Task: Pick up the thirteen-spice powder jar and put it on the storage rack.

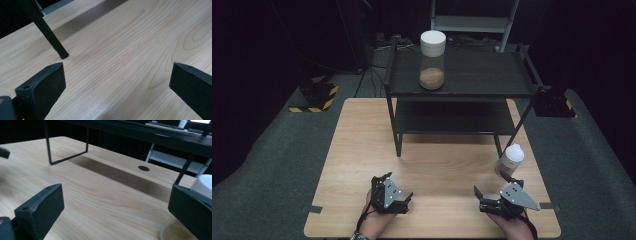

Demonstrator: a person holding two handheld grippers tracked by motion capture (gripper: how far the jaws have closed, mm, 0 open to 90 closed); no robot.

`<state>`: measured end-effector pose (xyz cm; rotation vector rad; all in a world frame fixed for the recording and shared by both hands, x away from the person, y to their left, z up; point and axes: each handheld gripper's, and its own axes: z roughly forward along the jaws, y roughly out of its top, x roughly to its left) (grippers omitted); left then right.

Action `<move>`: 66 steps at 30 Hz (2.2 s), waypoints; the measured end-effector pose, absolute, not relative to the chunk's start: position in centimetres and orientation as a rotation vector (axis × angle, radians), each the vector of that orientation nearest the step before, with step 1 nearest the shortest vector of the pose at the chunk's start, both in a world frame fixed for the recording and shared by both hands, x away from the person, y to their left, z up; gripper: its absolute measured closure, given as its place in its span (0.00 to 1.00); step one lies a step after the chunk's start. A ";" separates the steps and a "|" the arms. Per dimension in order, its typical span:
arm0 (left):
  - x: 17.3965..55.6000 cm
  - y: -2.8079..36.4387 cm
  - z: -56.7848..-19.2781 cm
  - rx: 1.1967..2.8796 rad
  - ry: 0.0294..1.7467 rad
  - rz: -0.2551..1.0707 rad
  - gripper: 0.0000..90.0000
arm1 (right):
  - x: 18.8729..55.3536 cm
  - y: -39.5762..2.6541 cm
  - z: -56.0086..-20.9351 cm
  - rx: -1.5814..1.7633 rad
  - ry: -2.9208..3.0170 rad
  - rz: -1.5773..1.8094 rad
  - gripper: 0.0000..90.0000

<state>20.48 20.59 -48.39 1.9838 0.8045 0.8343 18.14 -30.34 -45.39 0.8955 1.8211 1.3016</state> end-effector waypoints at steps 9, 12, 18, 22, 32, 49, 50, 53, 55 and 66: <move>20.5 20.6 -48.4 1.985 0.803 0.835 0.01 | 18.0 -31.7 -45.1 0.950 1.759 1.283 0.00; 20.5 20.6 -48.4 1.984 0.803 0.835 0.01 | 18.1 -32.1 -45.0 0.971 1.743 1.267 0.00; 20.5 20.6 -48.4 1.985 0.801 0.836 0.01 | 18.3 -32.8 -45.2 1.022 1.712 1.237 0.00; 20.5 20.6 -48.4 1.987 0.798 0.837 0.01 | 18.6 -33.2 -45.5 1.044 1.689 1.221 0.00; 20.5 20.8 -48.5 1.976 0.799 0.828 0.01 | 19.9 -34.4 -46.0 1.075 1.675 1.203 0.00; 20.4 20.9 -48.5 1.969 0.795 0.828 0.01 | 23.6 -34.7 -48.0 1.166 1.660 1.195 0.00; 20.4 20.9 -48.6 1.968 0.794 0.829 0.01 | 23.8 -34.7 -48.1 1.173 1.659 1.197 0.00; 20.4 21.0 -48.6 1.965 0.792 0.828 0.01 | 24.1 -34.7 -48.2 1.184 1.650 1.205 0.02; 20.4 21.0 -48.6 1.963 0.793 0.826 0.01 | 24.3 -34.7 -48.2 1.183 1.646 1.212 0.04; 20.3 21.0 -48.7 1.960 0.790 0.831 0.01 | 25.1 -35.7 -48.8 1.169 1.672 1.264 0.21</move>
